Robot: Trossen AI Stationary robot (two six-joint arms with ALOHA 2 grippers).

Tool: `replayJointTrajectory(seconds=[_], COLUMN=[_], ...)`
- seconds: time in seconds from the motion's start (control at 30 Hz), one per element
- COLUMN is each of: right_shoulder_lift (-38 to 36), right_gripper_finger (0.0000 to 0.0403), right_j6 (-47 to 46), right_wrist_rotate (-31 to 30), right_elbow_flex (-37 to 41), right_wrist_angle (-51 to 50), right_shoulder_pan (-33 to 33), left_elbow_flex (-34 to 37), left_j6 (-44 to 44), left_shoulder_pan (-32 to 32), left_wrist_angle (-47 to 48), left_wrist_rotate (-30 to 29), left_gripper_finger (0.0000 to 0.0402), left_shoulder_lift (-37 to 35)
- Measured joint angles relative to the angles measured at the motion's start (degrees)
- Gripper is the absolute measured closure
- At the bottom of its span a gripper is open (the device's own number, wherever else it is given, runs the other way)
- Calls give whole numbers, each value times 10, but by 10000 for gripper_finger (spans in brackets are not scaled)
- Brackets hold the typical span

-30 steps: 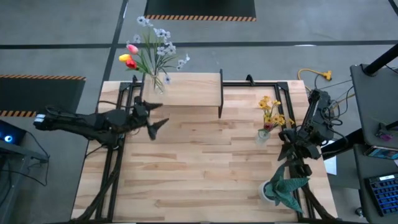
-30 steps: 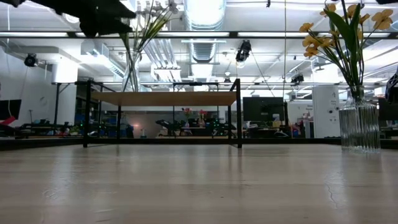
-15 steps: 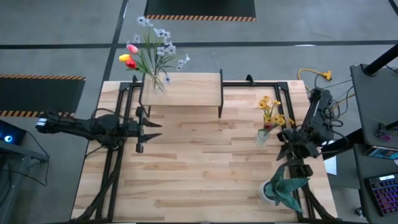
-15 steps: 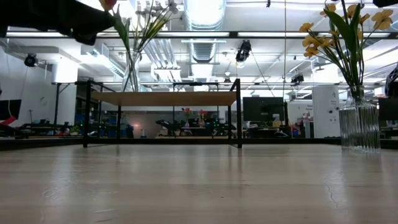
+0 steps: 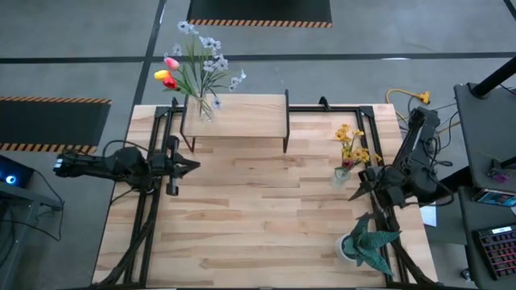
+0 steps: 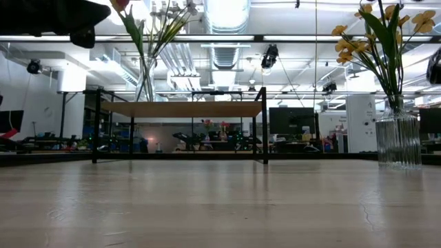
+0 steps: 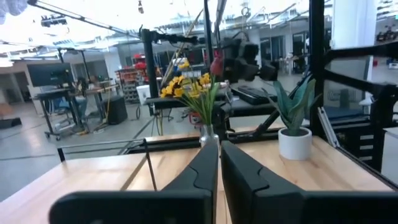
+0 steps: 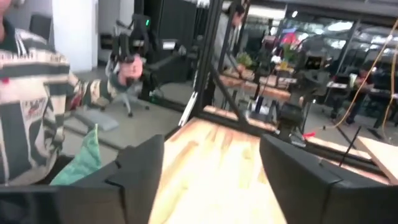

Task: Pick and place flowers into a vace then onto a shelf
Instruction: Put the transparent vase on the shelf

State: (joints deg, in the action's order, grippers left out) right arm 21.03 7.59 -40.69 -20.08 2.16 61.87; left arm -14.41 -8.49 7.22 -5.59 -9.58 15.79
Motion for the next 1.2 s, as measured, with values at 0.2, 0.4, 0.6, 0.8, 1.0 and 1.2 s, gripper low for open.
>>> replayJointTrajectory(seconds=[0.2, 0.4, 0.6, 0.8, 1.0, 1.2], right_shoulder_lift=[99, 173, 240, 297, 334, 353], right_gripper_finger=[109, 112, 125, 132, 133, 133], right_j6=[-38, -281, -512, -653, -806, -952], right_wrist_rotate=[-14, -78, -79, -70, -59, -26], right_elbow_flex=[-96, -238, -324, -369, -397, -385], right_wrist_angle=[-50, -319, -488, -596, -706, -775], right_shoulder_pan=[0, -1, 0, 0, 0, 0], left_elbow_flex=[-3, -2, -1, -1, 2, 2], left_j6=[0, 0, 0, 0, 2, 2], left_shoulder_pan=[0, 0, -1, -1, -1, -1], left_wrist_angle=[2, 7, 7, 7, 7, 7], left_wrist_rotate=[0, 0, 0, 0, 0, 0], left_gripper_finger=[399, 399, 399, 399, 399, 399], left_shoulder_lift=[2, 4, 9, 12, 17, 23])
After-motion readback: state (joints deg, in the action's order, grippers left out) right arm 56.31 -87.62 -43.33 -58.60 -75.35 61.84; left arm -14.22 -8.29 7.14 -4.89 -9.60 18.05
